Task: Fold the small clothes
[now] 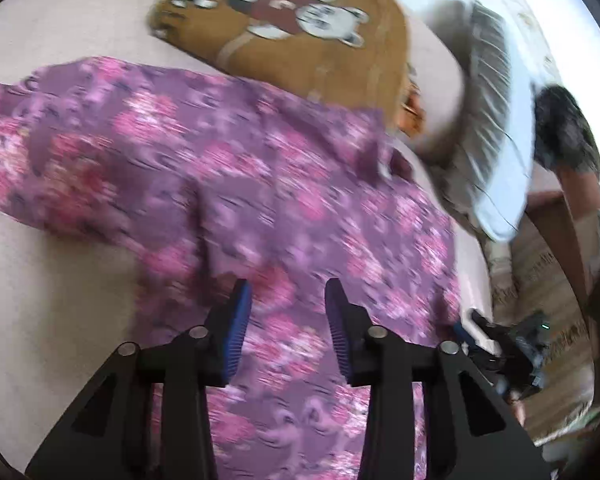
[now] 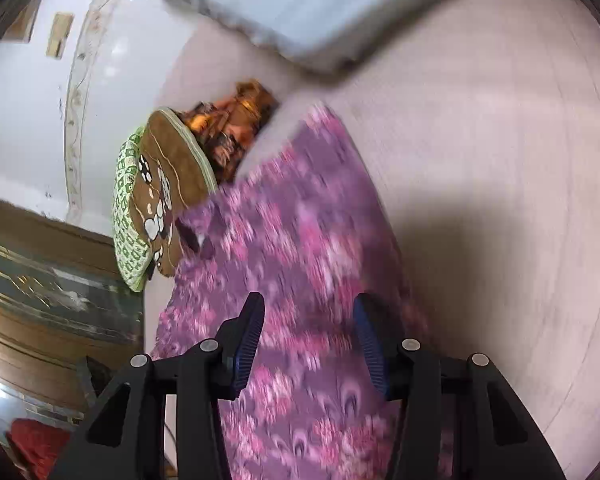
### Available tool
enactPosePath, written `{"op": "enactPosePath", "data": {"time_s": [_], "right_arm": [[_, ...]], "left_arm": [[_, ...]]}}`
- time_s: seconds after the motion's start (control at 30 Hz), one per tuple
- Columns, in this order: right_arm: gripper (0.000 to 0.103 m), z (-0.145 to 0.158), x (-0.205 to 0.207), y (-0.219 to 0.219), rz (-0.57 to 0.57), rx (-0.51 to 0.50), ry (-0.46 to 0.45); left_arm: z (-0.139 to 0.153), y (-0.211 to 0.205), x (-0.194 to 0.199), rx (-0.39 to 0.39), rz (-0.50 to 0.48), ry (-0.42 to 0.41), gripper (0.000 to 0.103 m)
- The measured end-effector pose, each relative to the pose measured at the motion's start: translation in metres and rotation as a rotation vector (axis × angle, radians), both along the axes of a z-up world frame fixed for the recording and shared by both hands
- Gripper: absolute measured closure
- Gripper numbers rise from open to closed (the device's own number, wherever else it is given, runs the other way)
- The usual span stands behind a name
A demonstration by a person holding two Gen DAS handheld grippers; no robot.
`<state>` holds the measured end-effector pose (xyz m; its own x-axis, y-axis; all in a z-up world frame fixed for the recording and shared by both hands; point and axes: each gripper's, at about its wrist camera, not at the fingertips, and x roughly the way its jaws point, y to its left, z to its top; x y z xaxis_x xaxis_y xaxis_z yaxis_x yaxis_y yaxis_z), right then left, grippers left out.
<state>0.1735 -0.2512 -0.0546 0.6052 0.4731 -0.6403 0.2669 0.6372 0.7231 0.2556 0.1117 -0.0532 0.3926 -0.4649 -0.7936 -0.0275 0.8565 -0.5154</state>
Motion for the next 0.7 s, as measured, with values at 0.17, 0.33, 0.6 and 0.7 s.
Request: {"op": "enactPosePath", "data": {"time_s": [0.17, 0.33, 0.6, 0.7], "right_arm": [[0.055, -0.029, -0.009, -0.001, -0.16, 0.161, 0.079], [0.054, -0.032, -0.022, -0.015, -0.329, 0.213, 0.039], [0.1, -0.03, -0.015, -0.053, -0.362, 0.158, -0.004], [0.102, -0.045, -0.01, -0.052, -0.297, 0.147, 0.043]], "left_arm": [[-0.015, -0.026, 0.018, 0.071, -0.003, 0.068, 0.057], [-0.021, -0.027, 0.026, 0.088, 0.01, 0.11, 0.058], [-0.017, -0.028, 0.027, 0.182, 0.015, 0.112, 0.057], [-0.026, -0.026, 0.026, 0.193, 0.023, 0.136, 0.058]]}}
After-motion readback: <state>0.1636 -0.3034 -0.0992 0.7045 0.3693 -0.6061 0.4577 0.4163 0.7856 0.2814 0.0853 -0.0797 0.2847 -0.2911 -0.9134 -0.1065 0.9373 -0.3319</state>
